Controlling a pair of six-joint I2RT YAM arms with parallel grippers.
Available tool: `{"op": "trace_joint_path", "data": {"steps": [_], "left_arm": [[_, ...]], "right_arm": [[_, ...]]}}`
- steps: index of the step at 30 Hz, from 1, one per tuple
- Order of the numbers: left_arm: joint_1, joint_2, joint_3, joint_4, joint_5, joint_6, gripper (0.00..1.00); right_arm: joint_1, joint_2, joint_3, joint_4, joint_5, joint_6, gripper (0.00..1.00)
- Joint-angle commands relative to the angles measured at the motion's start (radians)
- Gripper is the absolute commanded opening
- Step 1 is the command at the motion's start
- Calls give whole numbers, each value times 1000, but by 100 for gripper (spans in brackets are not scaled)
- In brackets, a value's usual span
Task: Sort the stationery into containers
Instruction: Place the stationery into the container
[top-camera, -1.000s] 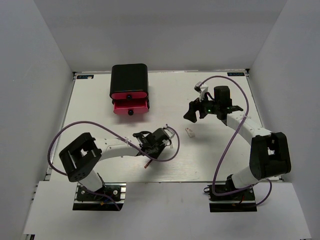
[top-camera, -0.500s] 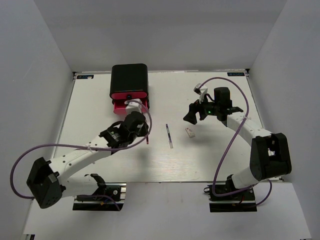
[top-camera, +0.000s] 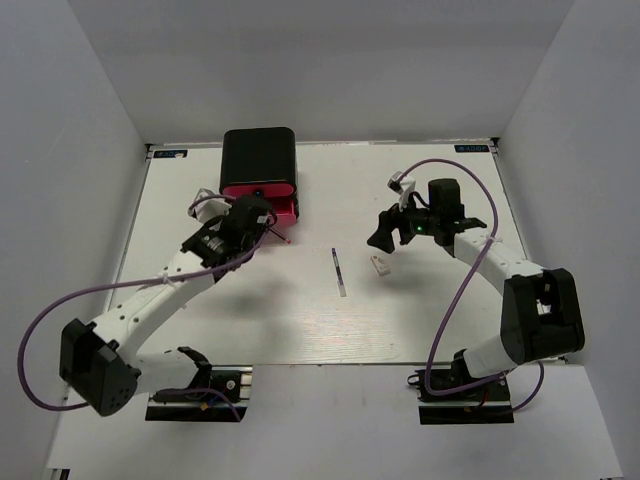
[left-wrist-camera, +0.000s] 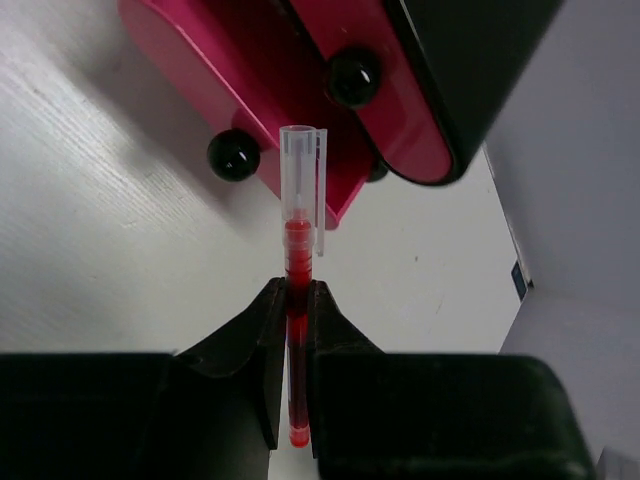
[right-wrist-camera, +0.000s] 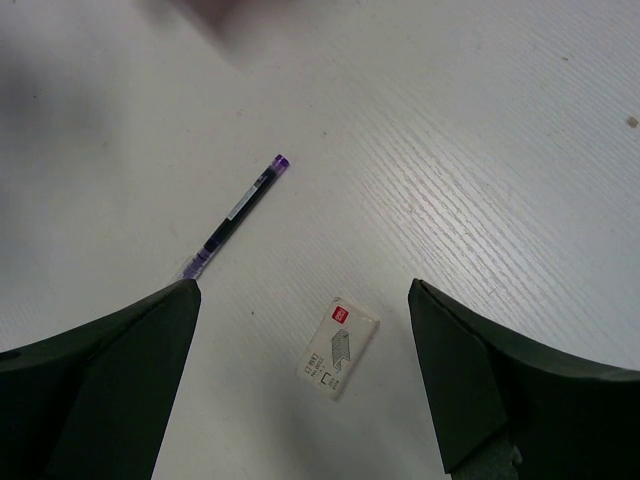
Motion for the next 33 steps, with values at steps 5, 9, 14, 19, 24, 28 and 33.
{"op": "trace_joint_path", "data": {"steps": [5, 9, 14, 19, 24, 28, 33], "left_arm": [[122, 253, 246, -158, 96, -296, 0], [160, 290, 288, -144, 106, -339, 0], [199, 299, 288, -124, 124, -372, 0], [249, 330, 277, -92, 158, -395, 0], [269, 352, 265, -92, 169, -415, 0], [280, 373, 256, -69, 169, -415, 0], [289, 392, 266, -59, 189, -415, 20]], "right_arm": [[-2, -59, -13, 31, -17, -9, 90], [-5, -79, -33, 30, -8, -18, 90], [-6, -97, -62, 67, -2, -21, 90], [-5, -94, -66, 68, -5, -15, 90], [-8, -93, -62, 68, -6, -20, 90], [-5, -91, -63, 67, -9, -23, 90], [-6, -93, -62, 62, -12, -26, 90]]}}
